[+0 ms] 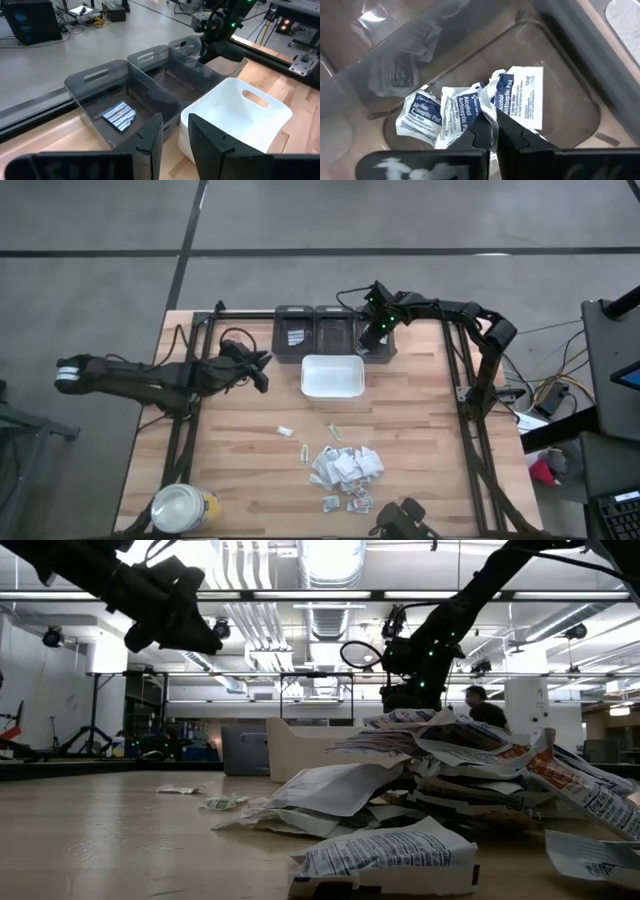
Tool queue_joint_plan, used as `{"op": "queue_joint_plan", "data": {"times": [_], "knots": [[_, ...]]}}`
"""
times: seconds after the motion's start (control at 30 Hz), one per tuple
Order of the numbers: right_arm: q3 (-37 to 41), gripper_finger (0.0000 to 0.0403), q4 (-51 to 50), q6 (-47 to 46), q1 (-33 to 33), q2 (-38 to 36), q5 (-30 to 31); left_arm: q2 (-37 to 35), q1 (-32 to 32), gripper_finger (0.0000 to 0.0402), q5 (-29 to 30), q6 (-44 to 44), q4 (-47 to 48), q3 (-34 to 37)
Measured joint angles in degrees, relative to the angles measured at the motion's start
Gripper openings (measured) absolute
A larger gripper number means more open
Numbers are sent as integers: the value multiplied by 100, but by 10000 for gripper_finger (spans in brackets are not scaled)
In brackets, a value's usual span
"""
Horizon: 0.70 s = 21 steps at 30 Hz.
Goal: Pick & Place First Aid Supplies
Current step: Put the white alcohol pad into the right black bin
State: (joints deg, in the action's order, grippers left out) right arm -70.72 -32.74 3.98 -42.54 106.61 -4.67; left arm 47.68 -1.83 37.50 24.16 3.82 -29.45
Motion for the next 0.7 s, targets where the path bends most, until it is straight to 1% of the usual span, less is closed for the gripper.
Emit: {"op": "queue_joint_plan", "data": {"times": [0.1, 0.3, 0.4, 0.53, 0.7], "knots": [[0, 29, -3, 101, 0, 0, 0, 4, 0, 94, -1, -25, 2, 14], [-9, 89, -11, 135, 0, -29, 16, 15, 0, 94, -4, -43, 4, 72], [-78, 112, -141, 253, 0, -174, 17, 18, 0, 94, -12, -89, 6, 72], [-195, 131, -362, 315, 2, -448, 17, 18, 0, 94, -15, -99, 9, 72], [-222, 141, -662, 221, 14, -981, -2, 18, 0, 94, -17, -101, 6, 72]]}}
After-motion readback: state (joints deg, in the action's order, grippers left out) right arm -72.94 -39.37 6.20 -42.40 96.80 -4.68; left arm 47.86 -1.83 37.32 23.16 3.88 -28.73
